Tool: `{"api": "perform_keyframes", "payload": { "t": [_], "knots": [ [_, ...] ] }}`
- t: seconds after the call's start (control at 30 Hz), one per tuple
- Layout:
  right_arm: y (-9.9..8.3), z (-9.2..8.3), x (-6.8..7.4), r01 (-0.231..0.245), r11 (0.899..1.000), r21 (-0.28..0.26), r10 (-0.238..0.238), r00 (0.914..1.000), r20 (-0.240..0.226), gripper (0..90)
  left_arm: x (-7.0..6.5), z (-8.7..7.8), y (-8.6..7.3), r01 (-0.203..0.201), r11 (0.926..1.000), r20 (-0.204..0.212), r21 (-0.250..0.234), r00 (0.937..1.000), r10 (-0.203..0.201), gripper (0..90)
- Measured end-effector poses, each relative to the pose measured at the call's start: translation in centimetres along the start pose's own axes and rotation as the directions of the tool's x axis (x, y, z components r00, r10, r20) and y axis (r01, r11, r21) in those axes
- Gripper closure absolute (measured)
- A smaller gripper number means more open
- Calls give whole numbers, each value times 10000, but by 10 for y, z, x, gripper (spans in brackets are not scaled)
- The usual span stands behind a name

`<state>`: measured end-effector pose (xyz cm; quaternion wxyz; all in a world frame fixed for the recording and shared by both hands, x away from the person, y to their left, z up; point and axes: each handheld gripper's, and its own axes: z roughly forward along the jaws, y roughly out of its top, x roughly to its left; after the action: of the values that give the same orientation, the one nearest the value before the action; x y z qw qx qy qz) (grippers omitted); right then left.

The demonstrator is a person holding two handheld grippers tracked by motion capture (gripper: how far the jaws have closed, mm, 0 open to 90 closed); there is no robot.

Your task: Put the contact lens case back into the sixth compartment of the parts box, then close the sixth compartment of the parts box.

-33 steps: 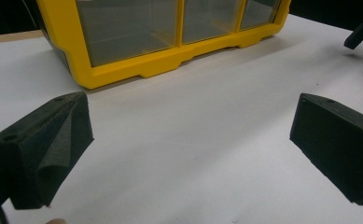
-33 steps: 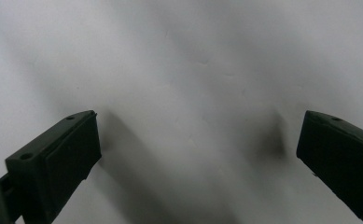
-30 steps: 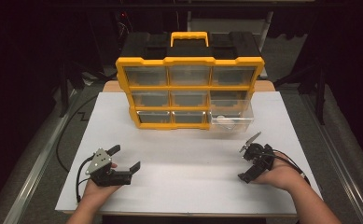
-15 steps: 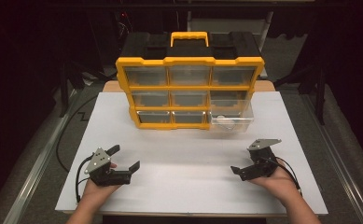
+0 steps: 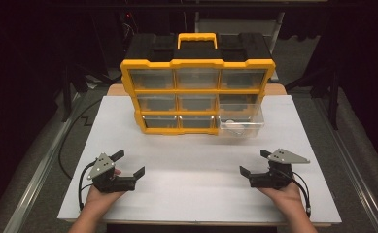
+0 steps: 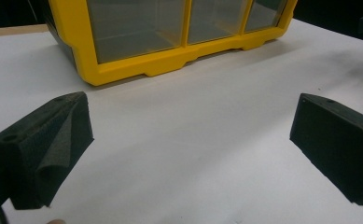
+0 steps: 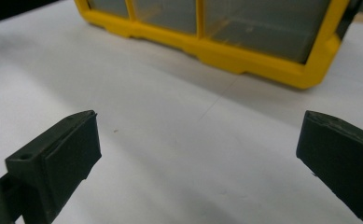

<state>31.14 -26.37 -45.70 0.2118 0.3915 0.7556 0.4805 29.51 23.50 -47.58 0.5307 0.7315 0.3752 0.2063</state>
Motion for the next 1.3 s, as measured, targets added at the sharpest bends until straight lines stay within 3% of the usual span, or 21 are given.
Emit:
{"api": "perform_keyframes", "payload": {
  "t": [0.1,0.37,0.5,0.8,0.9,1.3],
  "knots": [
    [-8,-8,-1,-85,9986,-527,95,9998,178,1,0,0,0,31,10000,-15,-10,10000,-31,4],
    [-15,-11,0,-57,9971,-755,96,9987,508,2,2,0,0,179,9998,-71,17,9998,-179,5],
    [-14,-10,1,-25,9971,-755,67,9984,560,2,2,2,0,4,9998,-150,176,9999,-1,5],
    [-13,-13,1,141,9973,-714,-76,9959,900,1,2,1,0,141,9998,-278,113,9995,-137,6],
    [-13,-14,0,131,9974,-705,-63,9953,967,2,2,1,1,-8,9999,-255,157,9997,12,6],
    [-14,-15,2,222,9972,-713,-144,9940,1082,6,1,-1,2,175,9998,-252,-73,9995,-177,6]
  ]
}}
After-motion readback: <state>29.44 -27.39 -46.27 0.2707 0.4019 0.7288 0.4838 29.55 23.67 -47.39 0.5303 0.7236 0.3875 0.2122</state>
